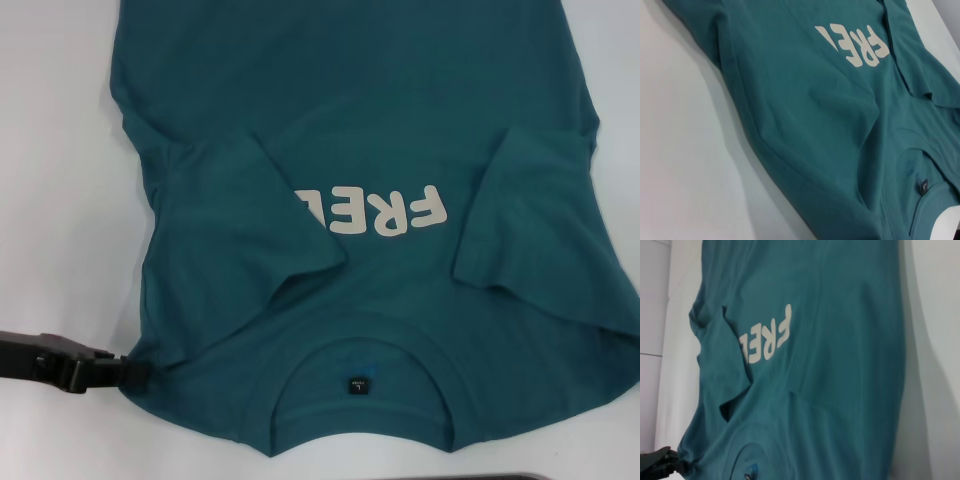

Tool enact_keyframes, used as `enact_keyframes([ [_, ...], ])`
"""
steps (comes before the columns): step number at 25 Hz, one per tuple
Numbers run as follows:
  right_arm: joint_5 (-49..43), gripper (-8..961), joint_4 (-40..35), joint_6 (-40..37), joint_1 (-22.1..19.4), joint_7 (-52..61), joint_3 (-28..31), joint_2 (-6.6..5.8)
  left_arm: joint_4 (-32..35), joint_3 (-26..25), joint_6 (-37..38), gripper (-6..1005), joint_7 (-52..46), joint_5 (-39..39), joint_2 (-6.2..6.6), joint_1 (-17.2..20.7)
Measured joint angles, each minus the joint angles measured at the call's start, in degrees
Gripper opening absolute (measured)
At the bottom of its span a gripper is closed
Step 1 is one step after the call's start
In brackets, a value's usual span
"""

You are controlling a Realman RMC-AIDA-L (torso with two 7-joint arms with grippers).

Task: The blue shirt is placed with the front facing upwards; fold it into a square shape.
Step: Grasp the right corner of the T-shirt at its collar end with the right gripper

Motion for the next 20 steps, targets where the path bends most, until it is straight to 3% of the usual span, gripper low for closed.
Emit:
enact_keyframes([
  [5, -0.73, 32, -0.06, -0.05, -0.84, -0.69, 0.5, 0.0, 0.0, -0.11, 0.01, 79, 0.0, 0.06, 0.0, 0.0],
  [20, -0.75, 32, -0.05, -1.75, -3.86, -6.85, 6.66, -0.44, 2.1, -0.29, 1.79, 79, -1.07, 0.12, 0.52, 1.13],
])
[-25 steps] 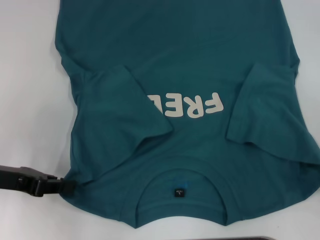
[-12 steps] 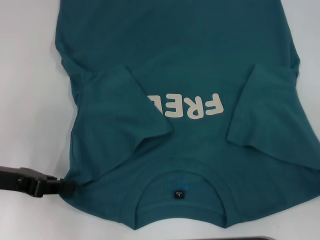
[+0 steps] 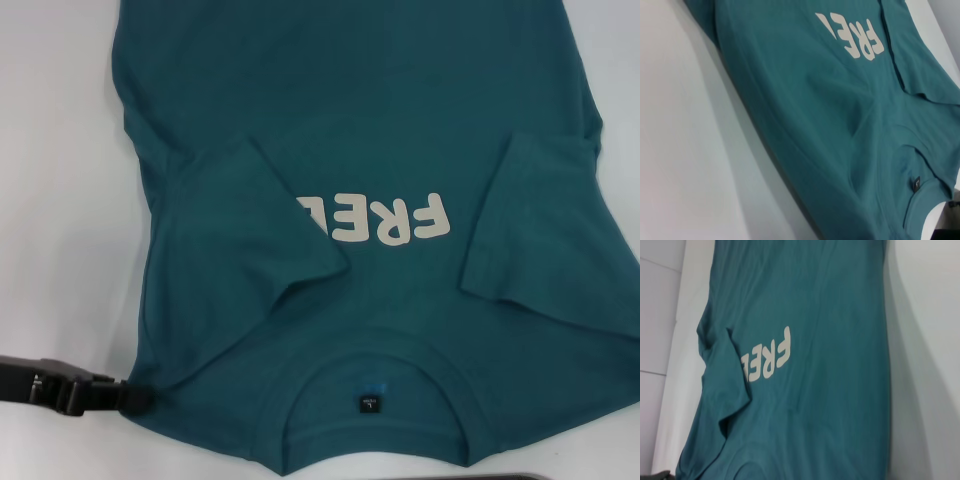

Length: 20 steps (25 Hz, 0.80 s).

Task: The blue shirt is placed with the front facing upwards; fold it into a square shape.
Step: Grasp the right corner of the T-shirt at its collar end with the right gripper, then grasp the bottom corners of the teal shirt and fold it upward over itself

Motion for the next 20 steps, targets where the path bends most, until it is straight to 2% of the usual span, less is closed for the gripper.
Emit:
enact_keyframes([
  [13, 0.24, 32, -0.3, -0.75, -1.87, -2.02, 3.0, -0.32, 0.13, -0.09, 1.03, 79, 0.89, -0.34, -0.73, 1.42],
  [20, 0.42, 32, -0.19, -1.08, -1.2, -3.37, 5.88, -0.43, 0.23, -1.55, 0.67, 81, 2.2, -0.52, -1.22, -0.23],
])
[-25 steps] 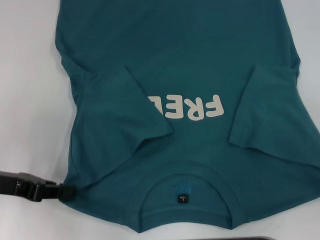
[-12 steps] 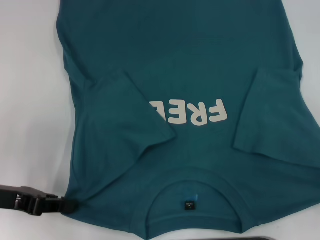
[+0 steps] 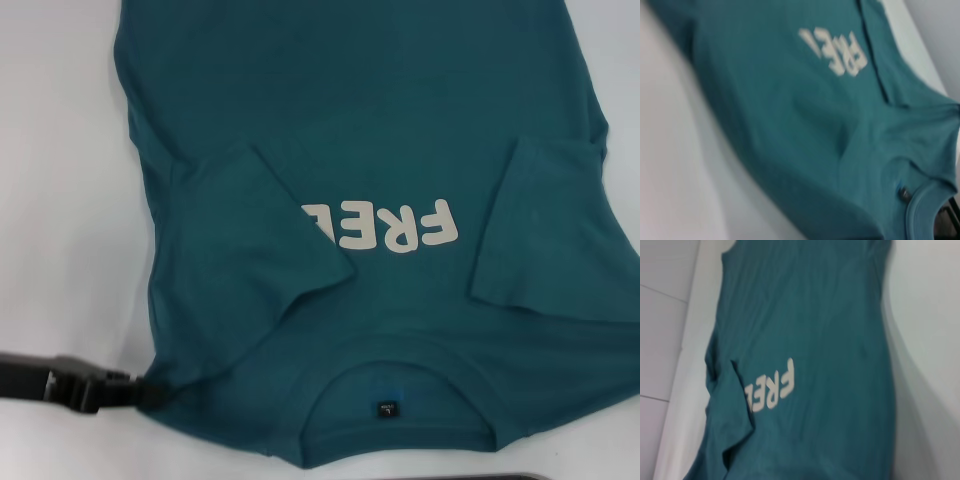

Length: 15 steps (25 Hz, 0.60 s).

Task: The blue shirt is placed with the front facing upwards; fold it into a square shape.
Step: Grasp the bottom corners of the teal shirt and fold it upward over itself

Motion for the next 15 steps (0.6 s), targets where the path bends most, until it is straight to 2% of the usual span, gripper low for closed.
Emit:
enact_keyframes([
  [4, 0.66, 33, 0.24, 0.0, 1.65, -0.93, 1.88, -0.02, 0.17, -0.71, -0.09, 81, 0.61, -2.21, 0.14, -1.76],
  [6, 0.98, 33, 0.26, 0.23, 3.11, -1.13, 2.52, 0.1, 1.15, -0.82, -1.15, 81, 0.85, -4.29, 0.65, -4.22],
  [10, 1.23, 33, 0.32, 1.42, 6.55, -1.3, 2.63, 0.8, 3.44, -1.43, -4.43, 80, 0.71, -5.07, 1.34, -8.13],
  [11, 1.32, 33, 0.35, 2.19, 7.71, -1.32, 2.66, 1.12, 4.78, -1.94, -6.57, 80, 0.46, -5.4, 1.8, -10.32],
  [14, 2.13, 33, 0.42, 5.08, 11.6, -1.68, 2.64, 2.23, 5.8, -2.39, -8.3, 80, 0.22, -5.61, 2.29, -12.32],
  [15, 2.13, 33, 0.42, 5.08, 11.6, -1.68, 2.64, 2.23, 6.29, -2.64, -9.16, 80, -0.02, -5.65, 2.56, -13.31],
])
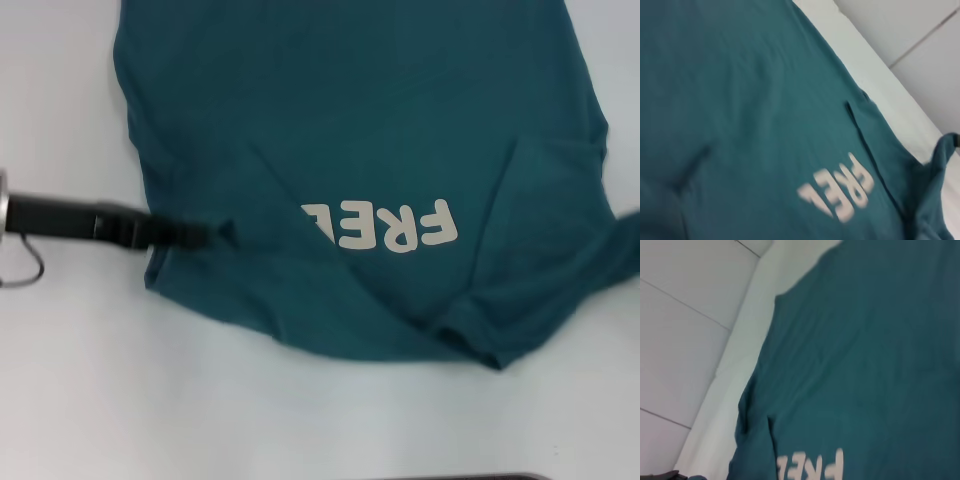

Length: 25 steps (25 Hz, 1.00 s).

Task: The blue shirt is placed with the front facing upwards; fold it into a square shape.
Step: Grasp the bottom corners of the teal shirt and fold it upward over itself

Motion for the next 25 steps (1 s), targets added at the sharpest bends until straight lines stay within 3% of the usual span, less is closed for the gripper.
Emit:
enact_keyframes([
  [7, 1.09, 33, 1.17, 7.93, 6.03, -1.74, -0.38, 1.11, 0.73, -0.99, -7.06, 79, -3.19, -3.38, 1.7, -4.52],
  [25, 3.66, 32, 5.66, 28.07, 18.75, -5.13, -2.14, 2.1, 4.57, -0.98, -26.59, 57, -6.66, -8.02, 3.21, -11.84],
])
